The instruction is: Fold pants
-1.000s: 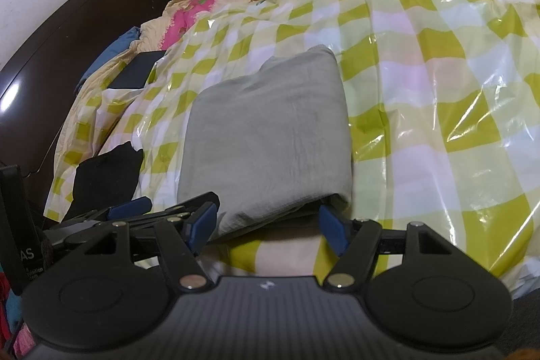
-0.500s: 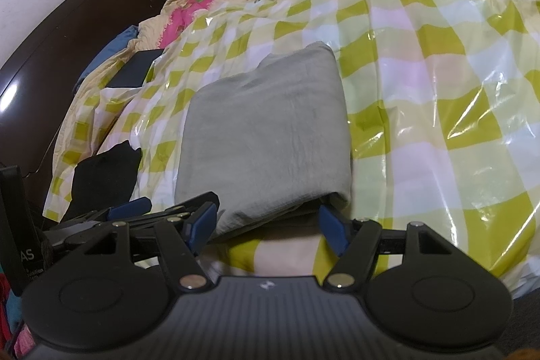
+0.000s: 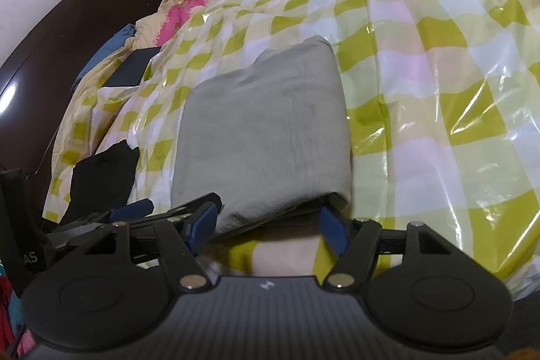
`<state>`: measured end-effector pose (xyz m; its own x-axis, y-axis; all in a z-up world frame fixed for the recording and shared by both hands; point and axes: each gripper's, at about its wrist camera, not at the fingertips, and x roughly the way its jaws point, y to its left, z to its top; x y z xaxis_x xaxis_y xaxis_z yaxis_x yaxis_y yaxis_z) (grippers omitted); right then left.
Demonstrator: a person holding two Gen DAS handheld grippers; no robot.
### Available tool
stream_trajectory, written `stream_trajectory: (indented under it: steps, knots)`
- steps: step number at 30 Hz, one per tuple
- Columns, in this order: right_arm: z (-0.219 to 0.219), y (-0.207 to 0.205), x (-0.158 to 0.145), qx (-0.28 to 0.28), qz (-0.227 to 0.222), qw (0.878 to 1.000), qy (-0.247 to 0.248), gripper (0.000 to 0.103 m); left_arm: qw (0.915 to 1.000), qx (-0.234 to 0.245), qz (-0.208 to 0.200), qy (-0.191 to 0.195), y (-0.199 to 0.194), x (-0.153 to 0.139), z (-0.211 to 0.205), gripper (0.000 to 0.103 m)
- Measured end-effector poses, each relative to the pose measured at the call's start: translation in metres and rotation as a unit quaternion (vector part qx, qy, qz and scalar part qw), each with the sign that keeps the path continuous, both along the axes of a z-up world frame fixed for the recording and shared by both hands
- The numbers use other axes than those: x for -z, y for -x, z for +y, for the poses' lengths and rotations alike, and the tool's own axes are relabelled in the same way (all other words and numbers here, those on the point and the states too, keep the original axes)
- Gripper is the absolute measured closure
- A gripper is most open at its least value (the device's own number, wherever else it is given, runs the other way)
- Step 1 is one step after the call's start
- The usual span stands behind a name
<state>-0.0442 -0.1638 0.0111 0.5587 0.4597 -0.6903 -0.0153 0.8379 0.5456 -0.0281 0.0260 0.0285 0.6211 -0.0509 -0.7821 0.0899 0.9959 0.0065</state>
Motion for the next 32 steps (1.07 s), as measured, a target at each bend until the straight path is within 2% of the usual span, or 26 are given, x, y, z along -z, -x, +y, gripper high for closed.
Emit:
stream_trajectory:
  steps: [32]
  knots:
    - [-0.0006, -0.0084, 0.0050, 0.008, 0.012, 1.000, -0.006, 0.034, 0.9999, -0.006, 0.012, 0.005, -0.0080, 0.0067, -0.0021, 0.000]
